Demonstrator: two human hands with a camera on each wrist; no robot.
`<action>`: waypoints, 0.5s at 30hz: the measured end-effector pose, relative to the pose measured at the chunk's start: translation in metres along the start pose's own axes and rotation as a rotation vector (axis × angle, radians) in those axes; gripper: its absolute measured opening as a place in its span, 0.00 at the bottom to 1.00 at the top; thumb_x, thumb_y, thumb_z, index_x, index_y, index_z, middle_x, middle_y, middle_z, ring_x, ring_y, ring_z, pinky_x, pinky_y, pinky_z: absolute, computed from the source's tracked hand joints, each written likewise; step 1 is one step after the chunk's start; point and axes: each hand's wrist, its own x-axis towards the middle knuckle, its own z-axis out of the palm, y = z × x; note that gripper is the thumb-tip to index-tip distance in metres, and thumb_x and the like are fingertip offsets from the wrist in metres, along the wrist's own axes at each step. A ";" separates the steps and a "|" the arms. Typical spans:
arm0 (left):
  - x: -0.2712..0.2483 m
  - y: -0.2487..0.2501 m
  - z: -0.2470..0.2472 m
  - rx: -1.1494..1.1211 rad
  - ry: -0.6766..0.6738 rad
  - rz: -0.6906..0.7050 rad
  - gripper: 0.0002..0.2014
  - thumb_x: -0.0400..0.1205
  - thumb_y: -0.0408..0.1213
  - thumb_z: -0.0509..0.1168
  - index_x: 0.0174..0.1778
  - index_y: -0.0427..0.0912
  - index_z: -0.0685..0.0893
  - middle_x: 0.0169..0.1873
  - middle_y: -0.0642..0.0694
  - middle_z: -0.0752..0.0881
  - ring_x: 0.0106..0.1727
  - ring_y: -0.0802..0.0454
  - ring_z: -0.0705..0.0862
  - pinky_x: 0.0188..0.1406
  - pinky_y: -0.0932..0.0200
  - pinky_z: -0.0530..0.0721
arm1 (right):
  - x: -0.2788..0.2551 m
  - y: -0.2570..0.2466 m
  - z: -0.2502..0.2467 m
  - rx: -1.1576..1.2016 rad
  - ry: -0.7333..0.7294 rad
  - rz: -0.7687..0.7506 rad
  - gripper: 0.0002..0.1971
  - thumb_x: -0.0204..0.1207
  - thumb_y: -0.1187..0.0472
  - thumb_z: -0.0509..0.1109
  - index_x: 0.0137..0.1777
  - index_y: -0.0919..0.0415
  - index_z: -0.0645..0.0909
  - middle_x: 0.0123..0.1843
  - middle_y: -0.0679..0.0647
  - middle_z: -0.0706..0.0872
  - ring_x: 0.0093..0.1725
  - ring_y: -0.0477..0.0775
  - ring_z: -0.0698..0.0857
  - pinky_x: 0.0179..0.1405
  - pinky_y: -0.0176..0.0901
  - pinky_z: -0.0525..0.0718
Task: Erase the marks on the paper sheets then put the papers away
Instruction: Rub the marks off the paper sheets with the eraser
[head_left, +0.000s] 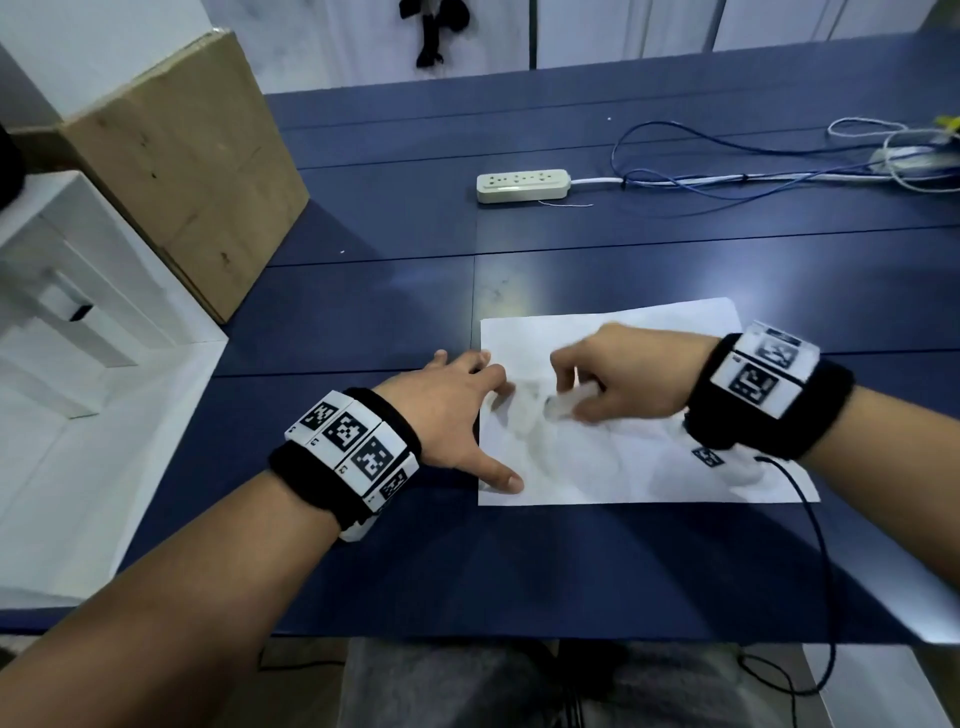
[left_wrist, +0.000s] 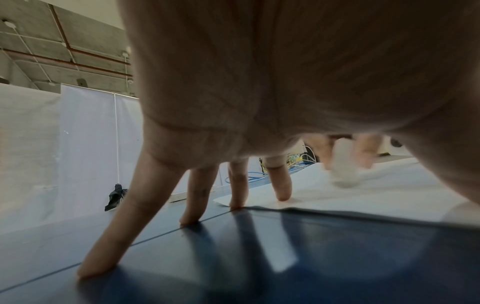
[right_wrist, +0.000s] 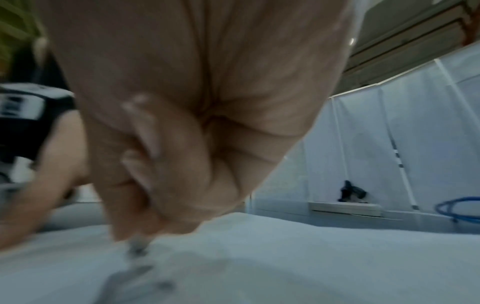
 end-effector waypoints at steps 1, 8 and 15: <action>0.000 0.001 0.000 -0.002 -0.001 -0.001 0.58 0.53 0.81 0.69 0.78 0.61 0.62 0.83 0.57 0.54 0.85 0.36 0.54 0.73 0.34 0.73 | -0.007 -0.006 0.003 0.037 -0.071 -0.060 0.08 0.72 0.55 0.77 0.48 0.52 0.81 0.29 0.44 0.80 0.32 0.43 0.78 0.33 0.37 0.76; 0.000 0.000 -0.001 -0.002 -0.011 0.002 0.58 0.53 0.80 0.70 0.78 0.59 0.63 0.83 0.54 0.55 0.84 0.34 0.55 0.75 0.35 0.70 | -0.006 -0.001 0.003 0.022 -0.032 -0.013 0.10 0.73 0.53 0.76 0.51 0.51 0.82 0.31 0.42 0.80 0.33 0.40 0.78 0.35 0.38 0.75; -0.002 0.002 -0.003 -0.008 -0.021 -0.008 0.57 0.54 0.79 0.71 0.79 0.60 0.62 0.83 0.55 0.55 0.84 0.34 0.54 0.76 0.35 0.70 | -0.030 -0.016 0.014 0.095 -0.213 -0.151 0.08 0.69 0.57 0.77 0.45 0.51 0.81 0.31 0.48 0.85 0.32 0.44 0.80 0.30 0.32 0.75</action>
